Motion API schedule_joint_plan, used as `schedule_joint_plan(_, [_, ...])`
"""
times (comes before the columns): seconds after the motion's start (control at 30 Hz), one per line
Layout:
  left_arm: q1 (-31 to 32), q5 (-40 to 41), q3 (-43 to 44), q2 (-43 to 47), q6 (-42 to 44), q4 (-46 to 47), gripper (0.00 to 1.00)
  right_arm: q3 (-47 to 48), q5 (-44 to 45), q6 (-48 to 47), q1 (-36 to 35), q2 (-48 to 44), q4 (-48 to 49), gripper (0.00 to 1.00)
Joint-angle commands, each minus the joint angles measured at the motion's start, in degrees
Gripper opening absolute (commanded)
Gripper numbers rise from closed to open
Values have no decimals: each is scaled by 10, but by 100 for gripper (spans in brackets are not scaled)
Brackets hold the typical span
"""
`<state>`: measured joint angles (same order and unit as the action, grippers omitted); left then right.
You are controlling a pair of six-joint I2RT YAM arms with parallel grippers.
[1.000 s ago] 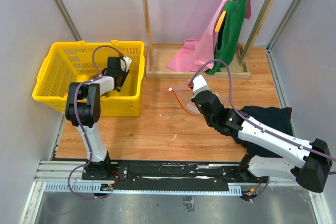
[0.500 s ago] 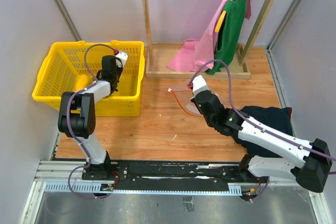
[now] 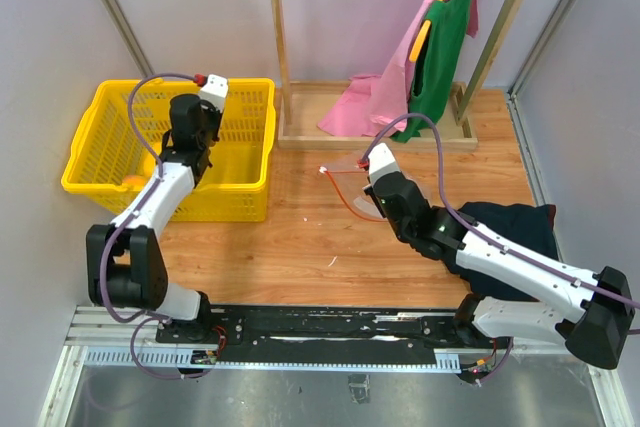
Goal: Place the food in the zip-top bag and seal the zipper
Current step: Pick up the fake fruit from the bin, then place the fake fruit in the zipper food storage bag.
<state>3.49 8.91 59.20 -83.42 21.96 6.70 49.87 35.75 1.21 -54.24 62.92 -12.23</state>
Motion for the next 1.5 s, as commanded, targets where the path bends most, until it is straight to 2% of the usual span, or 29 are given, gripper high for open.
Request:
schedule_joint_plan(0.0, [-3,-42,-5,51,-18,-7,0,7,-3,11,5,-13,1,1])
schedule_joint_plan(0.33, [-3,-146,17,143,-62,-35,0,29,-17,16,5,-17,-21,1])
schedule_joint_plan(0.57, [4,-224,67,183,-103,-55,0,43,-38,17,5,-15,-33,1])
schedule_joint_plan(0.93, [79,-307,138,221,-120,-77,0,71,-95,6,11,-6,-56,1])
schedule_joint_plan(1.13, [139,-353,137,238,-139,-54,0,86,-181,5,39,-4,-67,1])
schedule_joint_plan(1.47, [219,-453,81,245,-165,30,0,102,-342,13,100,11,-76,1])
